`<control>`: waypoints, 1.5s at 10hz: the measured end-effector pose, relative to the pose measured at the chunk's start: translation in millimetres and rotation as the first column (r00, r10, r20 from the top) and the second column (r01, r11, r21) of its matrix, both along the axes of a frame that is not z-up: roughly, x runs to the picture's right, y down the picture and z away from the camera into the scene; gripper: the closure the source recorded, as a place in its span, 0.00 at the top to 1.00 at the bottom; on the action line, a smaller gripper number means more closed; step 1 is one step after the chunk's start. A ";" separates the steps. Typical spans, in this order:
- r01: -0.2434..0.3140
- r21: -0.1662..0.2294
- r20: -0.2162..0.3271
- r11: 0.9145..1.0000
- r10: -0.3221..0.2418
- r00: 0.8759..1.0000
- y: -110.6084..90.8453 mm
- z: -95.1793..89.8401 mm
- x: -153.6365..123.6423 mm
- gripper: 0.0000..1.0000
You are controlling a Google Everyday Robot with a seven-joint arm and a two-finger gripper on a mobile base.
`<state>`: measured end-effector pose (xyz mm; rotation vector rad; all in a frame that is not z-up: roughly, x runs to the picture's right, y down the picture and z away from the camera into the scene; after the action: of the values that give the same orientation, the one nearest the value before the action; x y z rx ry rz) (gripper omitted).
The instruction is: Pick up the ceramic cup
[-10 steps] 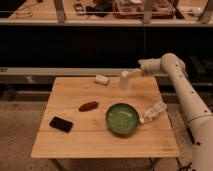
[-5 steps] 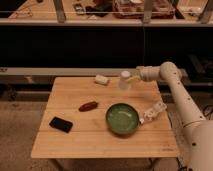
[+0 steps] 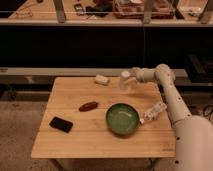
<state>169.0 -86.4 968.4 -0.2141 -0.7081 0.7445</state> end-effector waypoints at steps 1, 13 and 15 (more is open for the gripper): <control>0.001 -0.004 0.055 1.000 -0.001 0.998 2.1 2.0 -11.8 0.80; 0.078 -0.038 0.295 0.996 -0.063 0.954 -2.9 -27.5 -36.4 0.00; 0.117 -0.051 0.333 0.992 -0.094 0.938 -10.3 -63.4 -34.9 0.00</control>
<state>134.1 -96.7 904.9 -0.4458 -0.9819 0.6371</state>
